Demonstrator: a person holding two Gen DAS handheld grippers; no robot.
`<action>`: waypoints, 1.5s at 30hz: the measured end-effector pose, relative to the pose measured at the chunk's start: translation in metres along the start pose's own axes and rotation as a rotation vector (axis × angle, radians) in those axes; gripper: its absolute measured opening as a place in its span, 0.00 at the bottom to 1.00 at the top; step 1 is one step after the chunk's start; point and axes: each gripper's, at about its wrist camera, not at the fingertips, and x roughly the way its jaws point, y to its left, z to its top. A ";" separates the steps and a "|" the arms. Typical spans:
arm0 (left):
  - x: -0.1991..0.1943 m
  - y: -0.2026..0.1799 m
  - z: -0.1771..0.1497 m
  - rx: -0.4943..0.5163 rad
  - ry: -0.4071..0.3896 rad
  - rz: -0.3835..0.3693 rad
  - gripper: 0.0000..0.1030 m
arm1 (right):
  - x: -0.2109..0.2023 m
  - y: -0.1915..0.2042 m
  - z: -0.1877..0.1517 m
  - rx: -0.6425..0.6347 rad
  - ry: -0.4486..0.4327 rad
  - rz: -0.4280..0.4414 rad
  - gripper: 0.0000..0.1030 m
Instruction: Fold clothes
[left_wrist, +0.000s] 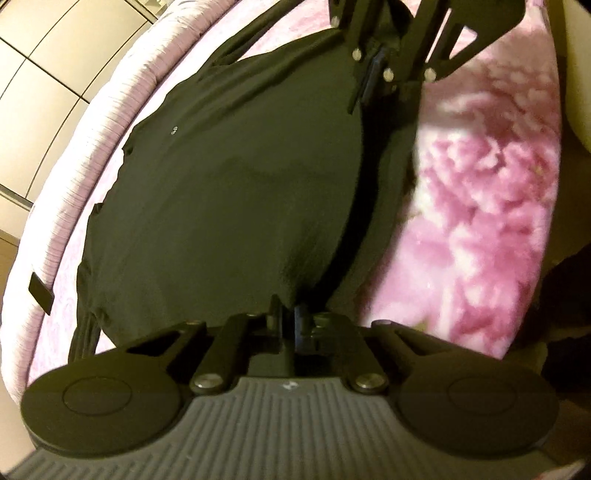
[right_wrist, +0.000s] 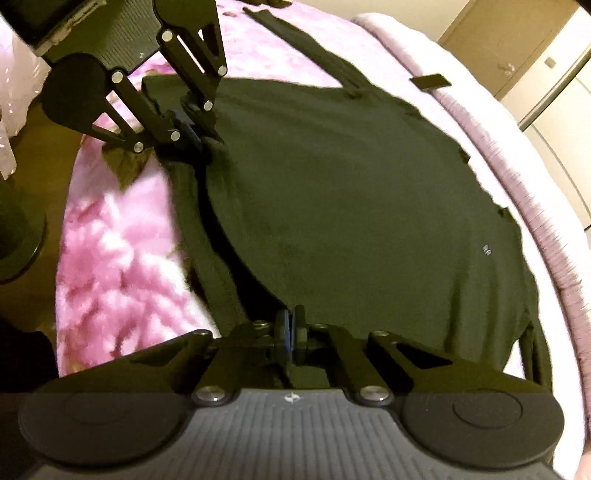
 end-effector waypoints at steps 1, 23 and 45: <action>-0.006 0.001 -0.002 0.004 -0.006 -0.002 0.02 | -0.006 0.001 0.001 0.001 -0.007 0.001 0.00; -0.034 0.033 -0.064 -0.166 0.091 0.002 0.38 | -0.053 -0.032 -0.047 0.162 0.106 -0.057 0.41; -0.047 0.068 -0.097 -0.436 0.190 0.070 0.04 | -0.053 -0.075 -0.094 0.368 0.227 -0.116 0.34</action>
